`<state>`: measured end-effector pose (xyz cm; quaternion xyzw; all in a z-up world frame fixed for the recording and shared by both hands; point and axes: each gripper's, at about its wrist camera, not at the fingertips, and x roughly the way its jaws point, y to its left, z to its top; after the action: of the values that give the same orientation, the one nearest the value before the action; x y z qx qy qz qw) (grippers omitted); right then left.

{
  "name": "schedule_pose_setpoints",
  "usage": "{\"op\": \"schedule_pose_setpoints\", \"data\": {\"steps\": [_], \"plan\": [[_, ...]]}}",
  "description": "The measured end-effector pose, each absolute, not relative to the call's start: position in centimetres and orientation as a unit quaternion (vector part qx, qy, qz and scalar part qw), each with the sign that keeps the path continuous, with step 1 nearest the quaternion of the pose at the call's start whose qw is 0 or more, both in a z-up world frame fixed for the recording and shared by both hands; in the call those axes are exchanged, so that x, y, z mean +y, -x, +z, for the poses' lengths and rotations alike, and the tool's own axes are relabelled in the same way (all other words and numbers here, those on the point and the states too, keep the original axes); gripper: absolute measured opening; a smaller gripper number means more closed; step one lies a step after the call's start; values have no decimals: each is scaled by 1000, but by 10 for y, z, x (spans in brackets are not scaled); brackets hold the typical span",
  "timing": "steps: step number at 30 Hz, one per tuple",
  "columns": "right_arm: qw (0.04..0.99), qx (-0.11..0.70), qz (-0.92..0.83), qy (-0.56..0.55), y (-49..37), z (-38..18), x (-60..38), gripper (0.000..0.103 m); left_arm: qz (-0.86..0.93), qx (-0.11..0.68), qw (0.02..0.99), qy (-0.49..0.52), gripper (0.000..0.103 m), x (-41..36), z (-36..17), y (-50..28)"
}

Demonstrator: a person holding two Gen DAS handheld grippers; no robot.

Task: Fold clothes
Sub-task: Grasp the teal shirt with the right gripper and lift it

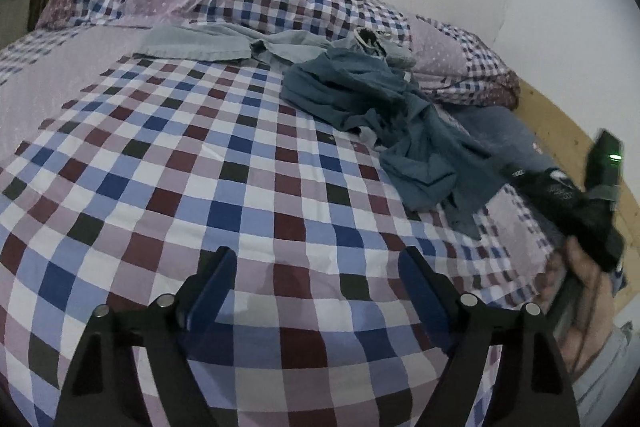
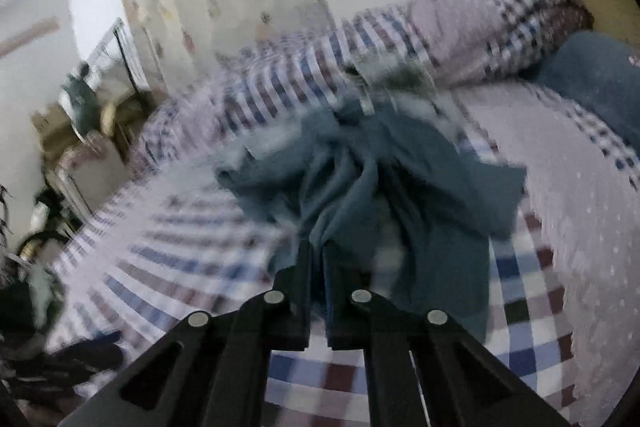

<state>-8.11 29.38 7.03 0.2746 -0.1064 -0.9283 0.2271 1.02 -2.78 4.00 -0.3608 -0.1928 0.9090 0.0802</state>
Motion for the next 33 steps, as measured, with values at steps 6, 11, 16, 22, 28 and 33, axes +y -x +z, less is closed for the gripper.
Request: {"op": "schedule_pose_setpoints", "data": {"steps": [6, 11, 16, 22, 28, 33], "plan": [[278, -180, -924, -189, 37, 131, 324, 3, 909, -214, 87, 348, 85, -35, 48, -12], [304, -172, -926, -142, -10, 173, 335, 3, 910, -221, 92, 339, 85, -38, 52, -11], [126, -140, -960, -209, -9, 145, 367, 6, 909, -226, 89, 339, 85, -39, 51, -10], [-26, -118, -954, -274, -6, 114, 392, 9, 908, -226, 92, 341, 85, -37, 50, -7], [123, -61, -949, -283, -2, 103, 322, 61, 904, -226, 94, 351, 85, -33, 43, -6], [236, 60, -911, -334, -4, 66, 236, 61, 893, -257, 105, 354, 85, -38, 41, -4]]}}
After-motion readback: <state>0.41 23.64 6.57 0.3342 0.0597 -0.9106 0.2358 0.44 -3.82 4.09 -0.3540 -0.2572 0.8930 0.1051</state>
